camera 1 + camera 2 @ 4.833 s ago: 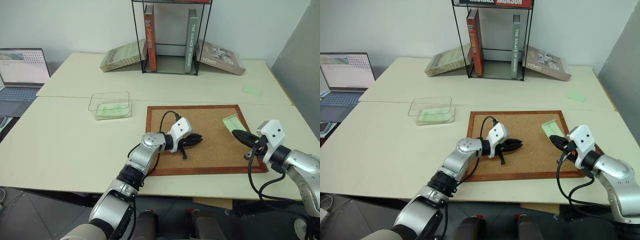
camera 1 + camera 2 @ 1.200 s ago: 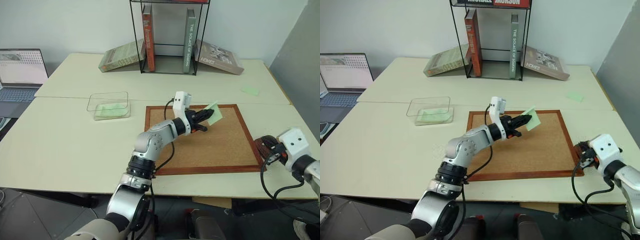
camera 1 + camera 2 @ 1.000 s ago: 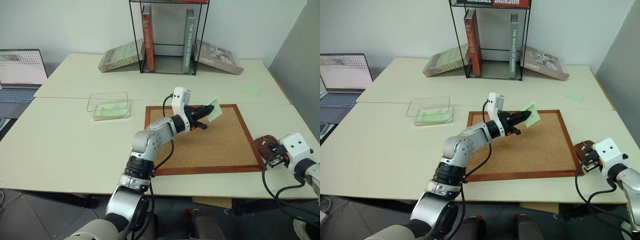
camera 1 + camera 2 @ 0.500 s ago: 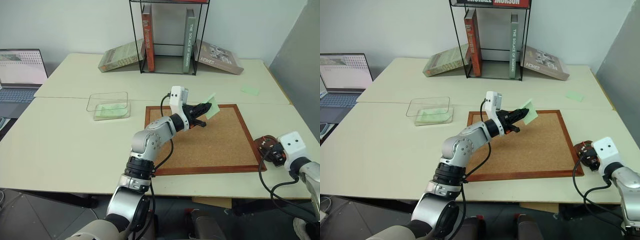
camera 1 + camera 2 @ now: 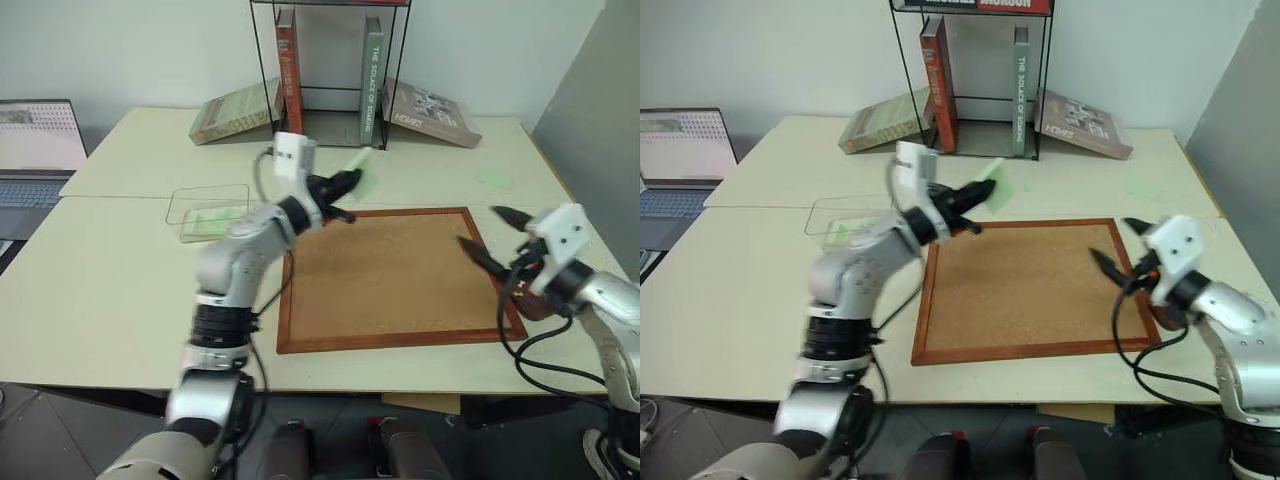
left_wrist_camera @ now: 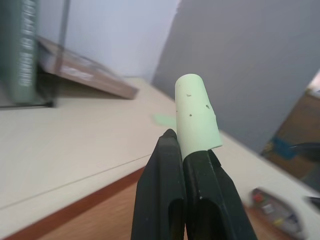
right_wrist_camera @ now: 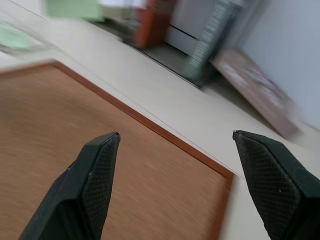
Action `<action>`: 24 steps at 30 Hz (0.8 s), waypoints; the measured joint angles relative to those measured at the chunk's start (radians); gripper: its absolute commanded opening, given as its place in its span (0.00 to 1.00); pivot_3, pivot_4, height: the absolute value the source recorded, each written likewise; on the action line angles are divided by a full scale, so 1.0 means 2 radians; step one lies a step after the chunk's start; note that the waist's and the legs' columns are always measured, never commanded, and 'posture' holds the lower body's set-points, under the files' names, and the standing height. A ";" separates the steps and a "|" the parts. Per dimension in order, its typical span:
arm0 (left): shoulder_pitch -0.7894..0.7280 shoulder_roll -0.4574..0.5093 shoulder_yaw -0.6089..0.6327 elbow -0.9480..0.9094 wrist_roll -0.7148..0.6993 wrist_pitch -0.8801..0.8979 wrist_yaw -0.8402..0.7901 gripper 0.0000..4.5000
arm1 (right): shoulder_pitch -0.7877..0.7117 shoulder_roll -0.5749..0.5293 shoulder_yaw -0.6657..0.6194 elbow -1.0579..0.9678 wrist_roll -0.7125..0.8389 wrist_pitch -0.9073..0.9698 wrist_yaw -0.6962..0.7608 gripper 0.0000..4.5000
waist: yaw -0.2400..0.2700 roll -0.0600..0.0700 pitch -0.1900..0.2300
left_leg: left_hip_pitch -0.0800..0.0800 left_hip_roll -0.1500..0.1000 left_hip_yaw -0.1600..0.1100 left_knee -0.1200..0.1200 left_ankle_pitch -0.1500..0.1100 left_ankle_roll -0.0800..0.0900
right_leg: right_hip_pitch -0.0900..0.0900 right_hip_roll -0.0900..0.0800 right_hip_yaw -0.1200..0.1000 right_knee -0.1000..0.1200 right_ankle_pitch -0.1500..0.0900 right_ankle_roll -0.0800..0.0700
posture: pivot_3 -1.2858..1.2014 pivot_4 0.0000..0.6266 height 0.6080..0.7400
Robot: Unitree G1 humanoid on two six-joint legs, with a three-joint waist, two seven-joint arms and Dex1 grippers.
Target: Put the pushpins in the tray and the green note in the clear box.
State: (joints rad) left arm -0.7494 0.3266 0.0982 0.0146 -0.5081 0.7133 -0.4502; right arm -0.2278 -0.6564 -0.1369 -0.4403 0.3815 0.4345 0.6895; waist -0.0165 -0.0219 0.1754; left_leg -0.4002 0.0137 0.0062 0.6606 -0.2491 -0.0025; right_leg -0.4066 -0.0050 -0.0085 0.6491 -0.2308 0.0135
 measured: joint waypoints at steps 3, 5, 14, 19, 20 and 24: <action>0.001 0.065 0.029 0.024 0.018 -0.006 -0.009 0.00 | -0.035 0.004 0.036 0.007 0.009 0.023 0.013 0.85 | 0.003 0.000 0.000 | 0.000 -0.001 0.000 0.000 0.000 0.000 | 0.000 -0.001 0.000 0.000 0.000 0.000 | 0.52 0.24 1.00; 0.004 0.105 0.029 0.048 0.037 -0.020 -0.025 0.00 | -0.067 0.016 0.064 0.018 0.011 0.042 0.017 0.85 | 0.004 -0.001 0.001 | 0.000 -0.001 0.000 0.000 0.000 0.000 | 0.000 -0.001 0.000 0.000 0.000 0.000 | 0.52 0.24 1.00; 0.001 0.179 -0.009 0.189 0.130 -0.138 -0.089 0.00 | -0.202 0.087 0.161 0.072 0.034 0.170 0.017 0.85 | 0.016 -0.001 0.001 | -0.004 -0.003 -0.001 0.001 0.000 0.000 | -0.003 -0.007 -0.001 -0.001 0.001 -0.004 | 0.52 0.24 1.00; -0.043 0.175 -0.012 0.307 0.165 -0.205 -0.084 0.00 | -0.207 0.102 0.183 0.081 0.019 0.172 0.011 0.85 | 0.017 -0.002 0.001 | -0.009 -0.003 -0.001 0.002 0.000 0.000 | -0.007 -0.007 -0.001 0.001 0.001 -0.004 | 0.52 0.24 1.00; -0.054 0.174 -0.012 0.329 0.171 -0.219 -0.081 0.00 | -0.207 0.103 0.184 0.081 0.017 0.172 0.009 0.85 | 0.016 -0.002 0.001 | -0.009 -0.003 -0.001 0.002 0.000 0.000 | -0.007 -0.007 -0.001 0.001 0.001 -0.004 | 0.52 0.24 1.00; -0.089 0.169 -0.018 0.398 0.196 -0.265 -0.080 0.09 | -0.207 0.106 0.187 0.079 0.013 0.172 0.003 0.87 | 0.015 -0.002 0.001 | -0.009 -0.003 0.000 0.002 0.000 0.000 | -0.007 -0.007 -0.002 0.001 0.001 -0.003 | 0.52 0.24 1.00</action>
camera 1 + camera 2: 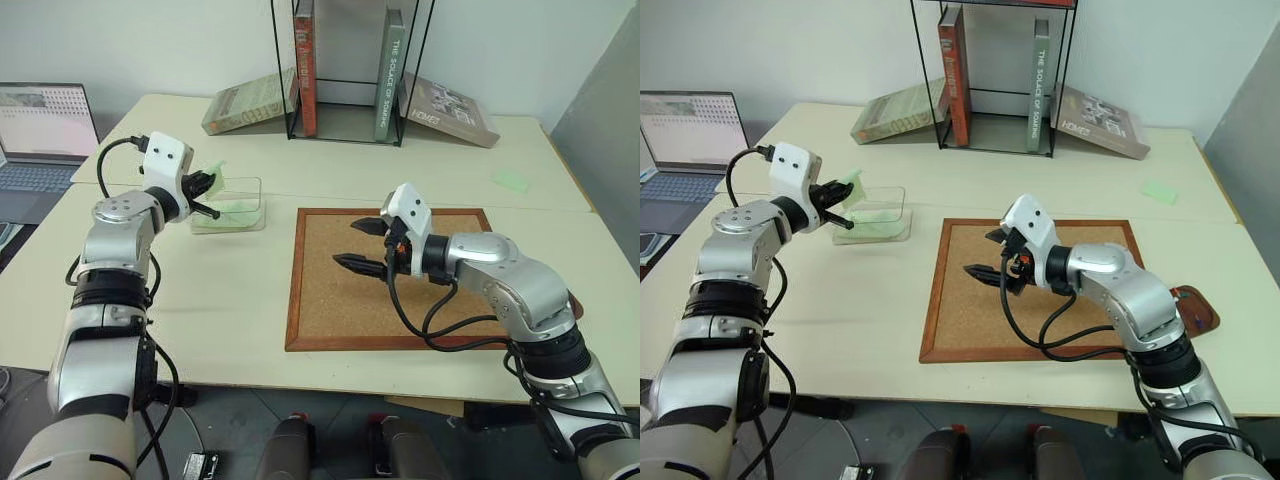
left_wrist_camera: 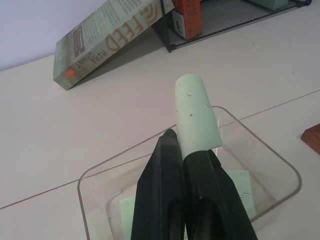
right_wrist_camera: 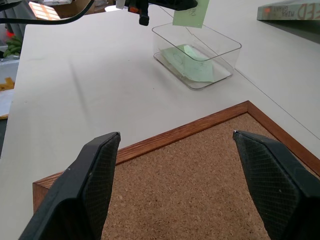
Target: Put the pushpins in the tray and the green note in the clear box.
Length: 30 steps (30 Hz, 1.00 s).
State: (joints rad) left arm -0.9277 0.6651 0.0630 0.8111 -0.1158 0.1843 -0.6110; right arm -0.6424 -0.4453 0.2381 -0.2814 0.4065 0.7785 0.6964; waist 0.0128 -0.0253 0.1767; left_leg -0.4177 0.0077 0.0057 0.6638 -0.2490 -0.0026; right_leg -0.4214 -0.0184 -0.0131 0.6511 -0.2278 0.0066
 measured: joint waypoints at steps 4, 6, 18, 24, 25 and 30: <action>-0.012 -0.007 -0.011 0.054 0.021 -0.021 -0.005 0.25 | 0.000 0.005 0.001 -0.008 0.000 0.003 -0.003 0.87 | -0.005 0.000 0.000 | 0.000 0.000 0.000 0.000 0.000 0.000 | 0.000 0.000 0.000 0.001 0.000 0.000 | 0.52 0.24 1.00; -0.016 -0.007 -0.014 0.070 0.027 -0.024 -0.005 0.32 | 0.000 0.006 0.001 -0.011 0.000 0.004 -0.004 0.87 | -0.006 -0.001 0.000 | 0.000 0.000 0.000 0.000 0.000 0.000 | 0.000 0.000 0.000 0.001 0.000 0.000 | 0.52 0.24 1.00; -0.033 -0.007 -0.012 0.099 0.043 -0.043 -0.006 0.84 | 0.001 0.010 0.001 -0.013 -0.002 0.006 -0.013 0.87 | -0.008 -0.001 0.001 | 0.001 0.000 0.000 0.001 0.000 0.000 | -0.001 0.000 0.000 0.005 0.000 0.000 | 0.52 0.24 1.00; -0.033 -0.007 0.002 0.087 0.032 -0.027 -0.007 0.93 | 0.001 0.016 0.001 -0.013 -0.006 0.001 -0.015 0.87 | -0.008 -0.001 0.001 | 0.001 0.000 0.000 0.001 0.000 0.000 | -0.001 0.000 0.000 0.005 0.000 0.000 | 0.52 0.24 1.00; -0.033 -0.007 0.007 0.084 0.027 -0.021 -0.006 0.93 | 0.001 0.016 0.001 -0.013 -0.006 0.000 -0.015 0.87 | -0.008 -0.001 0.001 | 0.001 0.000 0.000 0.001 0.000 0.000 | -0.001 0.000 0.000 0.005 0.000 0.000 | 0.52 0.24 1.00; -0.033 -0.010 0.033 0.065 0.006 0.020 0.009 0.93 | 0.001 0.018 0.000 -0.009 -0.008 -0.005 -0.015 0.87 | -0.008 -0.001 0.001 | 0.001 0.000 0.000 0.001 0.000 0.000 | -0.001 0.000 0.000 0.005 0.000 0.000 | 0.52 0.24 1.00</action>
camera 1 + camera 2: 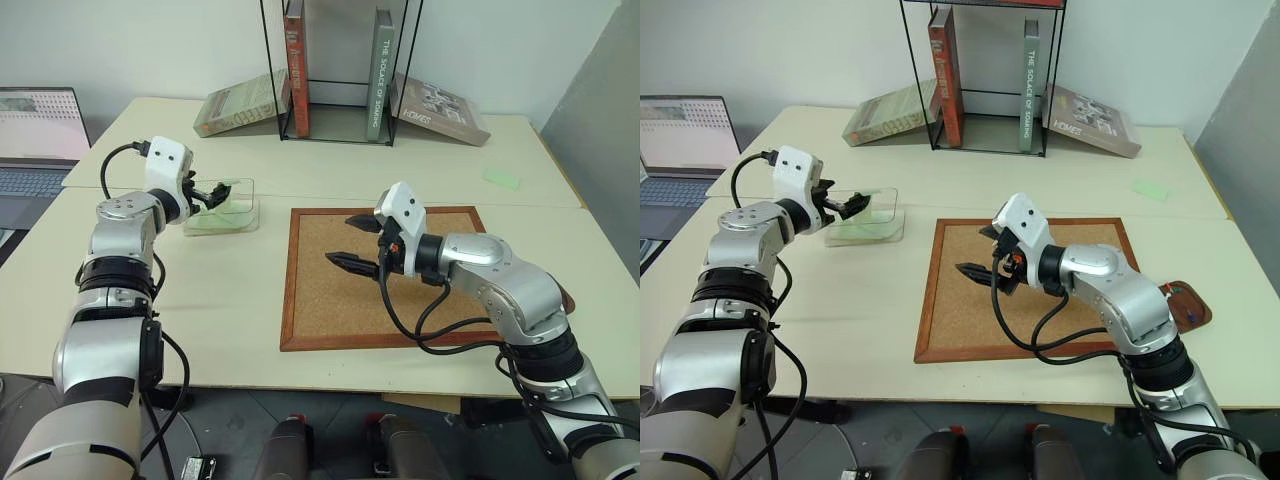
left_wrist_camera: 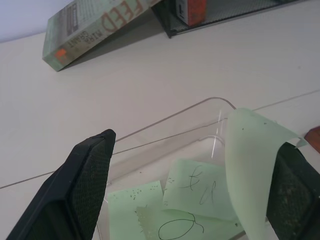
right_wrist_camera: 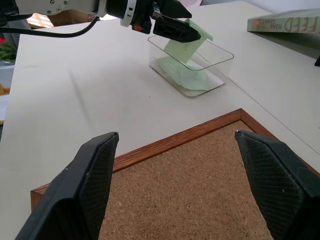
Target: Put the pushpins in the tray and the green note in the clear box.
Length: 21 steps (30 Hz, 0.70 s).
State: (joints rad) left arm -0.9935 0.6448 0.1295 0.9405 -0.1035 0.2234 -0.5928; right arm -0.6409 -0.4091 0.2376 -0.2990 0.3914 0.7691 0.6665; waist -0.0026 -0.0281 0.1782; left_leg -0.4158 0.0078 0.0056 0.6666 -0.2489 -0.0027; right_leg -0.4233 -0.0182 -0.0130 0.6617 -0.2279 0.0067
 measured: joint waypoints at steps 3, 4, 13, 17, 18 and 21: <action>0.000 -0.012 0.030 -0.021 -0.024 0.039 0.030 0.93 | 0.000 0.002 0.000 0.005 -0.004 -0.004 0.000 0.87 | 0.000 0.000 0.000 | 0.000 0.000 0.000 0.000 0.000 0.000 | 0.000 0.000 0.000 0.000 0.000 0.000 | 0.52 0.24 1.00; 0.000 -0.017 0.041 -0.028 -0.031 0.053 0.041 0.93 | 0.000 0.002 -0.001 0.007 -0.006 -0.006 0.000 0.87 | 0.000 0.000 0.000 | 0.000 0.000 0.000 0.001 0.000 0.000 | 0.000 0.000 0.000 0.000 0.000 0.000 | 0.52 0.24 1.00; 0.040 -0.029 0.037 -0.117 -0.021 0.088 0.105 0.93 | 0.000 0.009 -0.004 0.014 -0.009 -0.020 0.001 0.87 | 0.000 0.000 0.000 | 0.000 0.000 0.000 0.001 0.000 0.000 | 0.000 0.000 0.001 0.001 0.000 0.000 | 0.52 0.24 1.00; 0.079 -0.020 -0.022 -0.168 0.034 0.046 0.106 0.93 | 0.000 0.010 -0.007 0.014 -0.009 -0.024 0.001 0.87 | 0.000 0.000 0.000 | 0.000 0.000 0.000 0.001 0.000 0.000 | 0.000 0.000 0.001 0.001 0.000 0.000 | 0.52 0.24 1.00; 0.084 -0.018 -0.031 -0.173 0.045 0.038 0.106 0.93 | 0.000 0.010 -0.009 0.014 -0.009 -0.025 0.000 0.87 | 0.000 0.000 0.000 | 0.000 0.000 0.000 0.001 0.000 0.000 | 0.000 0.000 0.001 0.001 0.000 0.000 | 0.52 0.24 1.00; 0.099 -0.012 -0.049 -0.193 0.076 0.013 0.117 0.93 | 0.000 0.010 -0.012 0.014 -0.009 -0.030 0.001 0.87 | 0.000 0.000 0.000 | 0.000 0.000 0.000 0.001 0.000 0.000 | 0.000 0.000 0.001 0.001 0.000 0.000 | 0.52 0.24 1.00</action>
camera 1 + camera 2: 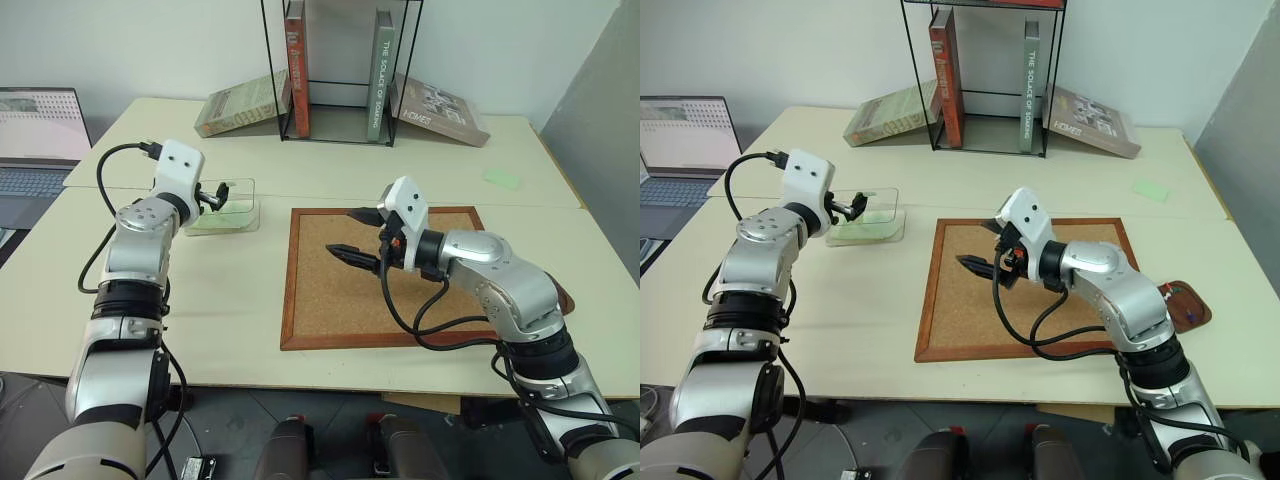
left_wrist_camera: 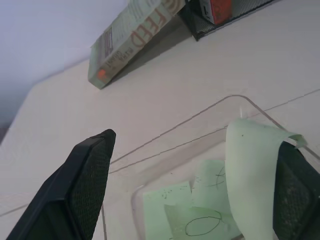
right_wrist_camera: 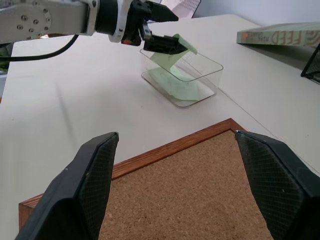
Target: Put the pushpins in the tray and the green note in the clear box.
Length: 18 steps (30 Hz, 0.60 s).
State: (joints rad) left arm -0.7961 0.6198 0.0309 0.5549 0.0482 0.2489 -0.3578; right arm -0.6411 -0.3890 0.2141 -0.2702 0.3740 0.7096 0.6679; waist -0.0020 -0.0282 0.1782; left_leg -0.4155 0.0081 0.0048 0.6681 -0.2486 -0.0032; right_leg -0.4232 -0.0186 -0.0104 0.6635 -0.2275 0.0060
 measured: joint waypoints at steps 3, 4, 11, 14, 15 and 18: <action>0.003 0.000 -0.001 -0.015 0.008 -0.006 0.008 0.93 | 0.001 -0.001 0.000 0.000 0.000 -0.001 0.001 0.87 | 0.000 0.000 0.000 | 0.000 0.000 0.000 0.000 0.000 0.000 | 0.000 0.000 0.000 0.000 0.000 0.000 | 0.52 0.24 1.00; 0.005 -0.002 0.000 -0.022 0.008 -0.005 0.009 0.93 | 0.002 -0.002 -0.002 -0.001 0.001 -0.001 0.001 0.87 | 0.000 0.000 0.000 | 0.000 0.000 0.000 0.000 0.000 0.000 | 0.000 0.000 0.000 0.000 0.000 0.000 | 0.52 0.24 1.00; 0.029 -0.023 0.005 -0.126 -0.005 0.056 0.006 0.93 | 0.021 -0.019 -0.018 -0.009 0.003 -0.002 0.011 0.87 | 0.000 0.000 0.000 | 0.000 0.000 0.000 0.000 0.000 0.000 | 0.000 0.000 0.000 0.000 0.000 0.000 | 0.52 0.24 1.00; 0.034 -0.024 0.005 -0.155 -0.005 0.076 0.008 0.93 | 0.027 -0.025 -0.024 -0.019 0.007 -0.002 0.015 0.87 | 0.000 0.000 0.000 | 0.000 0.000 0.000 0.000 0.000 0.000 | 0.000 0.000 0.000 0.000 0.000 0.000 | 0.52 0.24 1.00; 0.035 -0.024 0.005 -0.157 -0.004 0.079 0.012 0.93 | 0.031 -0.027 -0.027 -0.021 0.009 -0.002 0.015 0.87 | -0.001 0.000 0.000 | 0.001 0.000 0.000 0.000 0.000 0.000 | 0.001 0.000 0.000 0.000 0.000 0.000 | 0.52 0.24 1.00; 0.045 -0.026 0.013 -0.151 -0.005 0.083 0.024 0.93 | 0.040 -0.032 -0.030 -0.023 0.012 -0.002 0.015 0.87 | -0.002 0.000 0.000 | 0.001 0.000 0.000 0.000 0.000 0.000 | 0.001 0.000 0.000 0.000 0.000 0.000 | 0.52 0.24 1.00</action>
State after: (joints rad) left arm -0.7053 0.5682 0.0566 0.2536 0.0391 0.4146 -0.3102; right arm -0.5611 -0.4539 0.1539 -0.3160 0.3974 0.7063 0.6985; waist -0.0062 -0.0282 0.1782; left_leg -0.4132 0.0089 0.0054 0.6680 -0.2486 -0.0031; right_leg -0.4220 -0.0180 -0.0102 0.6642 -0.2277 0.0061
